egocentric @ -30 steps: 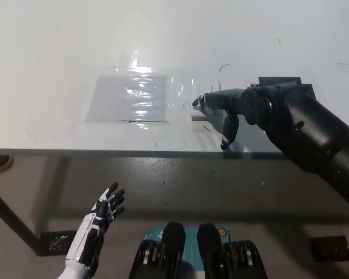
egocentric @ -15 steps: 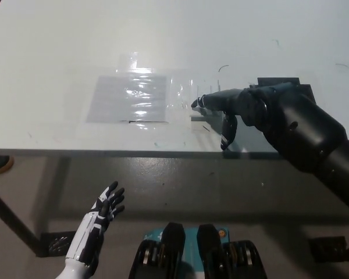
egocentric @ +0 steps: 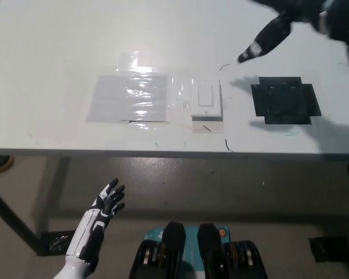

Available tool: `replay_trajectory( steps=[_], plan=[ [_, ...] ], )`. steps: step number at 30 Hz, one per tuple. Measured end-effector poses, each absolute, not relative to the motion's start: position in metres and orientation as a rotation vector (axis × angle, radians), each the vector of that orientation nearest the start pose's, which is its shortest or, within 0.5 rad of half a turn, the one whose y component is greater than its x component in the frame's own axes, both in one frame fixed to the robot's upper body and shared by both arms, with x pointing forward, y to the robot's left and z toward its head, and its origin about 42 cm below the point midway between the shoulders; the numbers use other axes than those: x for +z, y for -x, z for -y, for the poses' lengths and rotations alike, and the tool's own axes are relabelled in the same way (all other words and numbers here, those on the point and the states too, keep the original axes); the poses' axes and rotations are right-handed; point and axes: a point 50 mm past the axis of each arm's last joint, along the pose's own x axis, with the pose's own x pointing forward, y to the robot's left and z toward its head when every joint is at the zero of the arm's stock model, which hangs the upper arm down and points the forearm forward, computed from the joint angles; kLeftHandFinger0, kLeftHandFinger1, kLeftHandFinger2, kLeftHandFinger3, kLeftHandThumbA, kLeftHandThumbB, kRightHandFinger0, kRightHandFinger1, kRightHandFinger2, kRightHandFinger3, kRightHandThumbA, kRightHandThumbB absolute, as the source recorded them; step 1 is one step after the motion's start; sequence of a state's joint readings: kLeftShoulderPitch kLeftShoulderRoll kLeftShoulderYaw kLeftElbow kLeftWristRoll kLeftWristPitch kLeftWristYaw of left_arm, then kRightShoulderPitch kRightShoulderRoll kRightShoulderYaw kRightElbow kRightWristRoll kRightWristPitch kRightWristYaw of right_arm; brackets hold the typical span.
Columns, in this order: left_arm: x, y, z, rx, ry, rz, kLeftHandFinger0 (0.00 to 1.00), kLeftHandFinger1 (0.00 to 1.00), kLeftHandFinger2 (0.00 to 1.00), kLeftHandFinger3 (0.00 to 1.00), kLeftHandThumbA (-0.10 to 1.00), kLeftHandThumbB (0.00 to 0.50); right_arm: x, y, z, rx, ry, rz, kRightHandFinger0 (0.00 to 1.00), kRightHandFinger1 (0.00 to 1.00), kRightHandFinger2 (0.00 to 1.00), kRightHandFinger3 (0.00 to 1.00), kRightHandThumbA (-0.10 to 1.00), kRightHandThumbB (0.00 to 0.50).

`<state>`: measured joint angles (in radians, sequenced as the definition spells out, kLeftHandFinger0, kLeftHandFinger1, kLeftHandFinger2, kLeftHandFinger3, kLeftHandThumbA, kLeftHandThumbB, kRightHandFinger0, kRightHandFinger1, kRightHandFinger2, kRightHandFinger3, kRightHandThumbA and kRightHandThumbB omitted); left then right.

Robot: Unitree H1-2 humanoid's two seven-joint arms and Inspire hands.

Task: A white switch is kept at the centre of the table close to the robot and the robot uses its right hand to press it to turn it on

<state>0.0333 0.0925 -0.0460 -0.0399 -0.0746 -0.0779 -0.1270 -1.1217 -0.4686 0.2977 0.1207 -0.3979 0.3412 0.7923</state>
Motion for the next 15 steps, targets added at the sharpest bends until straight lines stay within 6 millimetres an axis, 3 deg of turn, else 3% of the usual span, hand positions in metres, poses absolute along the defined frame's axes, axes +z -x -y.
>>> replay_trajectory(
  steps=[3,5,11,14,15],
  plan=[
    [0.102,-0.272,-0.223,-0.168,-0.020,0.078,1.00,1.00,1.00,1.00,0.91,0.000,0.463,-0.456,0.204,0.591,1.094,0.336,1.00,1.00,1.00,1.00,1.00,0.302],
    [0.102,-0.272,-0.223,-0.168,-0.020,0.076,1.00,1.00,1.00,1.00,0.91,0.000,0.451,-0.442,0.217,0.587,1.050,0.346,1.00,1.00,1.00,1.00,1.00,0.313],
    [0.101,-0.272,-0.223,-0.168,-0.019,0.072,1.00,1.00,1.00,1.00,0.88,0.009,0.392,-0.388,0.256,0.590,0.908,0.326,1.00,1.00,1.00,1.00,1.00,0.287],
    [0.100,-0.272,-0.223,-0.167,-0.018,0.071,1.00,1.00,1.00,1.00,0.89,0.000,0.357,-0.349,0.275,0.590,0.822,0.301,1.00,1.00,1.00,1.00,1.00,0.277],
    [0.100,-0.272,-0.223,-0.167,-0.018,0.071,1.00,1.00,1.00,1.00,0.89,0.000,0.349,-0.338,0.278,0.589,0.796,0.297,1.00,1.00,1.00,1.00,1.00,0.242]
  ],
)
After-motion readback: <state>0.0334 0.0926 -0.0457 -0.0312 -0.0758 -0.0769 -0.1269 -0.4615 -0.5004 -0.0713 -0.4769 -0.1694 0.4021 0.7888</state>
